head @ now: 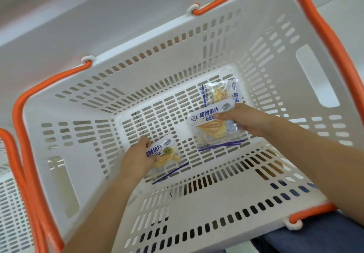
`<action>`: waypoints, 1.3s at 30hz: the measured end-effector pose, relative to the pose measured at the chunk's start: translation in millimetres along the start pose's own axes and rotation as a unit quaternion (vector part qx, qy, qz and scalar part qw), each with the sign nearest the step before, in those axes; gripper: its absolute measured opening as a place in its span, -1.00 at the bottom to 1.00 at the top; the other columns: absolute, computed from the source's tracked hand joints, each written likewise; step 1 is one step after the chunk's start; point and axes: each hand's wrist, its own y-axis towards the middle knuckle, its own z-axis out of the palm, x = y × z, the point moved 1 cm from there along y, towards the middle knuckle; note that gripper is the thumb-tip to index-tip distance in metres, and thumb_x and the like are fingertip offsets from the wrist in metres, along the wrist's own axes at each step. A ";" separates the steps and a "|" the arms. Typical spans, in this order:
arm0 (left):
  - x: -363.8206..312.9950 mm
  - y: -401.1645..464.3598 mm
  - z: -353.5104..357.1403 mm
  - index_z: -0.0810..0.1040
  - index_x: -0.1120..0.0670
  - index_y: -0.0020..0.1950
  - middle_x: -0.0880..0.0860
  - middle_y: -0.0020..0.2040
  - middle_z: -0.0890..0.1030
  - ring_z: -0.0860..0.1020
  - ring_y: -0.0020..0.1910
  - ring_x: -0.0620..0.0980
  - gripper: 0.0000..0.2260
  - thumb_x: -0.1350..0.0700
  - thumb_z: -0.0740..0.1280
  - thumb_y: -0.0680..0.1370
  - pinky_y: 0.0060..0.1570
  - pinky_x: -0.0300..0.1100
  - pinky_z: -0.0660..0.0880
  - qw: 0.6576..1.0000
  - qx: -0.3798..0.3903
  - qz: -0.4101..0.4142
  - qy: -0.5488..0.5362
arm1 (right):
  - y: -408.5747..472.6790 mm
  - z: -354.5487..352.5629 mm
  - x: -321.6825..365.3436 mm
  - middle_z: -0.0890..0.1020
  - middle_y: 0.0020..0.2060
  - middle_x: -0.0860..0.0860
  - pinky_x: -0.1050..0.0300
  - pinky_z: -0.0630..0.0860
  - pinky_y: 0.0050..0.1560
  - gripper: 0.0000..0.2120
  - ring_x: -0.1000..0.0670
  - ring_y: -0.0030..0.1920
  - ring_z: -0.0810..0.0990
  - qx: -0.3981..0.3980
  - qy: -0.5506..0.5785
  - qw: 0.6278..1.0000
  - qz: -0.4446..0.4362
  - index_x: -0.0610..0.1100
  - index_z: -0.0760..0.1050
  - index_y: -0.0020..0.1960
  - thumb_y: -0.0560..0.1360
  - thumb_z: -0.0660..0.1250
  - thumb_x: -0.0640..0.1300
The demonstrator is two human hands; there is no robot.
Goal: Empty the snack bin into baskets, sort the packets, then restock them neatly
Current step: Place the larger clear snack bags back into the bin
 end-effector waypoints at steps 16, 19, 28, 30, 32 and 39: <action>-156.8 46.9 -9.6 0.52 -0.03 0.05 -0.06 0.04 0.57 0.53 -0.01 -0.13 -0.77 0.09 0.48 0.44 -0.17 -0.37 0.38 0.962 0.048 0.214 -0.162 | -26.8 -13.2 19.5 0.67 0.08 0.01 0.05 0.45 0.27 -0.60 0.03 0.13 0.62 0.005 -0.056 0.997 -0.057 -0.09 0.54 0.21 0.41 0.49 -0.08; -175.4 67.1 -12.7 0.49 0.01 0.29 -0.01 0.32 0.46 0.40 0.31 -0.07 -0.70 0.16 0.31 0.56 0.23 -0.19 0.37 0.960 -0.027 0.193 -0.199 | -22.8 -7.7 12.5 0.68 0.00 -0.05 0.03 0.52 0.18 -0.69 -0.05 0.06 0.64 -0.054 -0.048 0.997 -0.041 -0.18 0.56 0.14 0.41 0.47 -0.25; -195.0 87.0 1.1 0.49 0.01 0.25 0.03 0.02 0.54 0.42 0.15 0.06 -0.64 -0.06 0.40 0.50 0.03 -0.13 0.33 0.968 -0.052 0.233 0.079 | -16.8 -18.2 -1.7 0.65 -0.09 -0.02 0.28 0.39 -0.31 -0.79 0.06 -0.15 0.58 -0.089 0.002 0.996 0.011 -0.15 0.52 -0.01 0.40 0.46 -0.30; -181.8 82.6 -3.6 0.53 0.02 0.05 -0.04 -0.15 0.49 0.48 -0.03 0.03 -0.79 0.01 0.43 0.48 -0.12 -0.17 0.33 0.979 -0.045 0.182 -0.084 | -15.9 -21.5 -2.9 0.62 -0.10 0.01 0.33 0.37 -0.34 -0.81 0.12 -0.20 0.55 -0.072 0.004 0.997 0.014 -0.10 0.50 -0.08 0.42 0.45 -0.31; -161.0 73.5 -12.6 0.47 0.05 0.00 -0.08 -0.17 0.50 0.50 -0.10 -0.03 -0.85 0.08 0.41 0.51 -0.11 -0.19 0.38 0.961 -0.070 0.115 -0.242 | -21.4 -22.8 0.9 0.58 -0.01 -0.01 0.30 0.42 -0.20 -0.76 0.07 -0.11 0.55 -0.061 -0.003 0.998 0.021 -0.14 0.47 0.04 0.43 0.45 -0.26; -104.1 -22.7 -70.6 0.39 0.00 0.24 0.00 0.14 0.51 0.48 0.14 -0.02 -0.73 0.25 0.27 0.58 -0.04 -0.15 0.40 0.902 -0.108 0.030 -0.417 | -82.0 -23.8 47.3 0.66 0.08 -0.08 -0.08 0.45 0.28 -0.44 -0.10 0.13 0.60 -0.044 0.022 0.997 -0.056 -0.22 0.50 0.23 0.27 0.56 -0.16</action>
